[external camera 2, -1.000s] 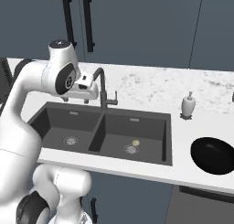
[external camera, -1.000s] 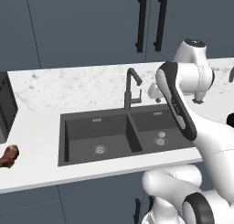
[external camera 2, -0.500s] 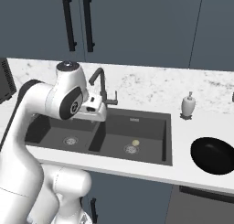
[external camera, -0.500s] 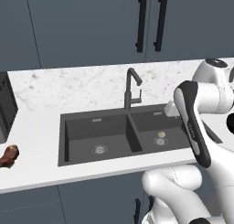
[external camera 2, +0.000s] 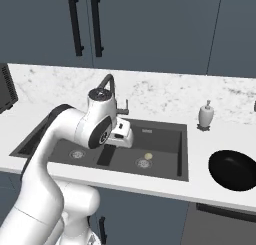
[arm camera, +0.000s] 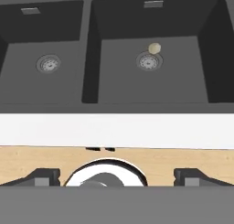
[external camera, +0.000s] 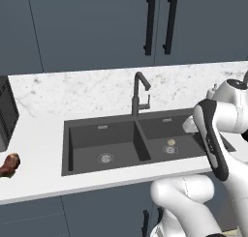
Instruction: Pick the garlic from the sink and place it in the bowl. Then pick the bowl and place it in the microwave. Then close the microwave door and press the start button.
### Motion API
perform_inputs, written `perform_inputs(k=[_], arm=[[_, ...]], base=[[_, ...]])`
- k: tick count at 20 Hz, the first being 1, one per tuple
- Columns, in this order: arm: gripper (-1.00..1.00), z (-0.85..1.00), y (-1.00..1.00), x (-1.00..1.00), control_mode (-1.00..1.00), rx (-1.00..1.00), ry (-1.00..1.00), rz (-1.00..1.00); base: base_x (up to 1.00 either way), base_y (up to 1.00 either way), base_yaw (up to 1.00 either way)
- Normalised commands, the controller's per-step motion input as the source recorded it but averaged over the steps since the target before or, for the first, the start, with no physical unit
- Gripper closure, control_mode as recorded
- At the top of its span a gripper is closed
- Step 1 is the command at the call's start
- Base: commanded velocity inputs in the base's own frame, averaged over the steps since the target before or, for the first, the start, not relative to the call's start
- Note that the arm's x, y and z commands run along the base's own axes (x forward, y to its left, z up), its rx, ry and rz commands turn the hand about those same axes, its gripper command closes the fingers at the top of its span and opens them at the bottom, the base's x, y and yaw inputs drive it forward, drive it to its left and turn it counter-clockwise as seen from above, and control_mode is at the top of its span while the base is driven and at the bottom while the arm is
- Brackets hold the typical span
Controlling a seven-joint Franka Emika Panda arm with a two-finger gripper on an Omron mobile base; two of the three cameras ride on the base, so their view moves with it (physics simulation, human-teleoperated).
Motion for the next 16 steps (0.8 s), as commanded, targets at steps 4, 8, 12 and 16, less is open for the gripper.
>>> perform_inputs(k=[4, 8, 12, 16], arm=[[-1.00, -0.59, -0.26, 0.48, -1.00, 0.12, 0.03, 0.00], [-1.00, -0.44, -0.18, 0.65, -1.00, 0.01, 0.15, -0.01], [-1.00, -0.37, -0.14, 0.79, -1.00, 0.00, 0.26, 0.00], [-1.00, -0.33, -0.29, 0.60, -1.00, 0.01, 0.12, 0.00]], base=[[0.00, 0.00, 0.00], [0.00, 0.00, 0.00], [0.00, 0.00, 0.00], [0.00, 0.00, 0.00]])
